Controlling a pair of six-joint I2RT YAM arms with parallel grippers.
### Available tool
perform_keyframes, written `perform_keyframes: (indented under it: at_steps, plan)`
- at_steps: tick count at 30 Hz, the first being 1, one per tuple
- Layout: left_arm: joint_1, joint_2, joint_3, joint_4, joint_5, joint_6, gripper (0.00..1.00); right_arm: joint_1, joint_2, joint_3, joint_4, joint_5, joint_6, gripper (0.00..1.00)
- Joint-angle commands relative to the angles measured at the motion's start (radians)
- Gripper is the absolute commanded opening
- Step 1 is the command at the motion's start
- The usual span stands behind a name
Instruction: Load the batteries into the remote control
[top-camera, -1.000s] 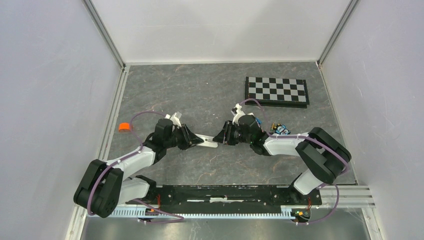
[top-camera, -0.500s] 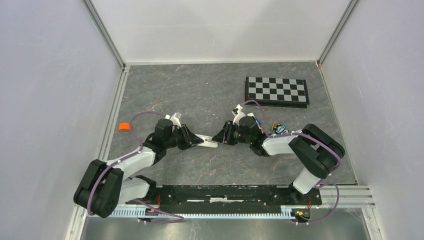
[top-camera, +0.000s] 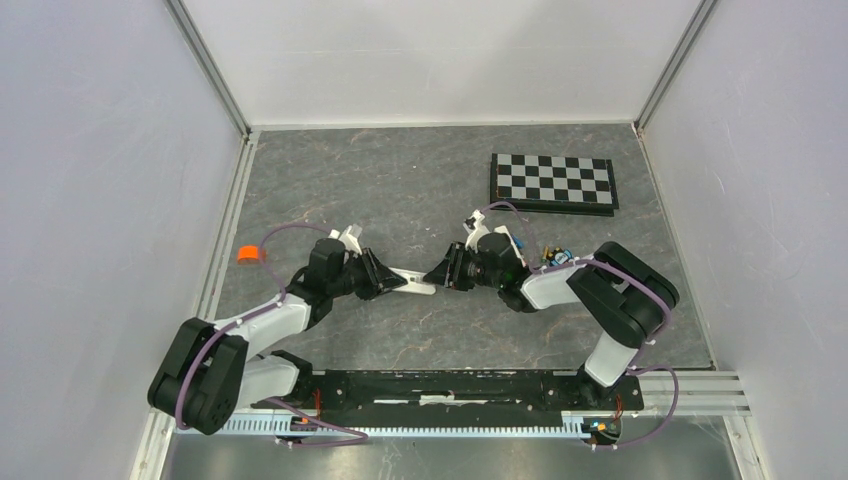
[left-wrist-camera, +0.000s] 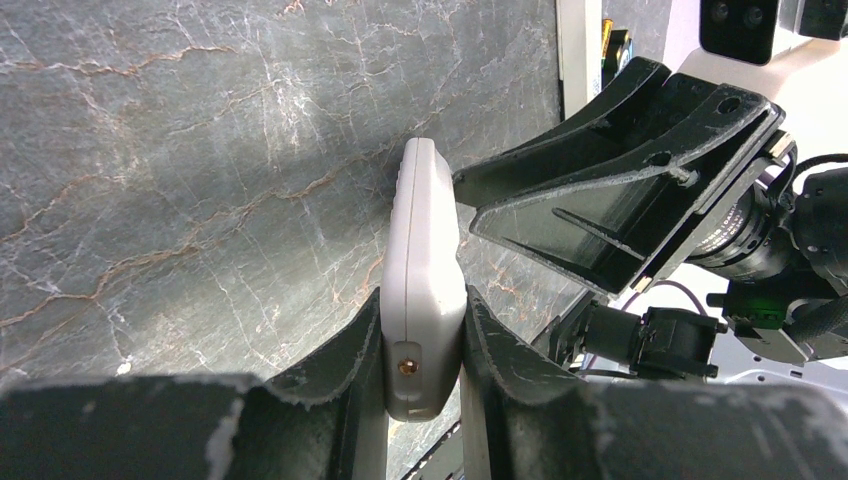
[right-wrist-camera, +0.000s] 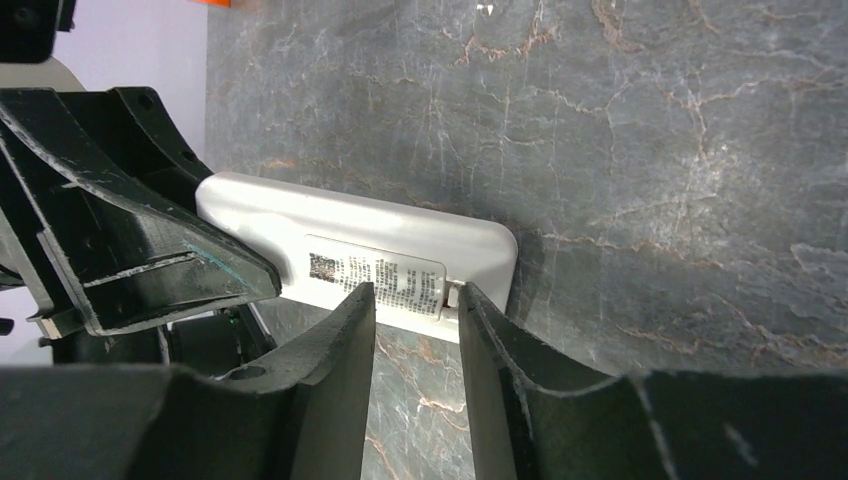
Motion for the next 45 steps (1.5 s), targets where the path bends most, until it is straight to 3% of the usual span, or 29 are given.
perform_keyframes:
  at_steps: [1,7,9,14,21,33,37,41,45]
  plan:
    - [-0.003,0.032,-0.013,-0.001,0.011,-0.009,0.02,0.000,0.047,-0.015,0.105,-0.040,0.045,0.42]
    - [-0.004,0.060,-0.010,0.018,0.043,-0.009,0.02,-0.002,0.064,-0.037,0.194,-0.088,0.103,0.42]
    - [-0.004,0.068,-0.010,0.020,0.051,-0.007,0.02,-0.002,0.074,-0.054,0.275,-0.122,0.142,0.41]
    - [-0.006,0.082,-0.011,0.028,0.060,0.001,0.02,0.001,0.102,-0.084,0.660,-0.226,0.336,0.37]
    - [-0.016,0.080,-0.004,0.009,0.023,0.000,0.02,0.006,0.078,-0.064,0.813,-0.253,0.366,0.35]
    - [-0.015,0.019,0.058,-0.219,-0.077,0.053,0.02,-0.055,-0.004,-0.084,0.539,-0.169,0.152,0.35]
    - [-0.016,0.026,0.110,-0.336,-0.092,0.068,0.02,-0.082,-0.024,-0.064,0.363,-0.115,0.038,0.36]
    - [-0.016,0.017,0.199,-0.514,-0.193,0.117,0.02,-0.120,-0.052,-0.064,0.155,-0.018,-0.060,0.37]
    - [-0.016,0.004,0.276,-0.657,-0.345,0.167,0.02,-0.149,-0.079,-0.071,0.052,0.010,-0.120,0.37]
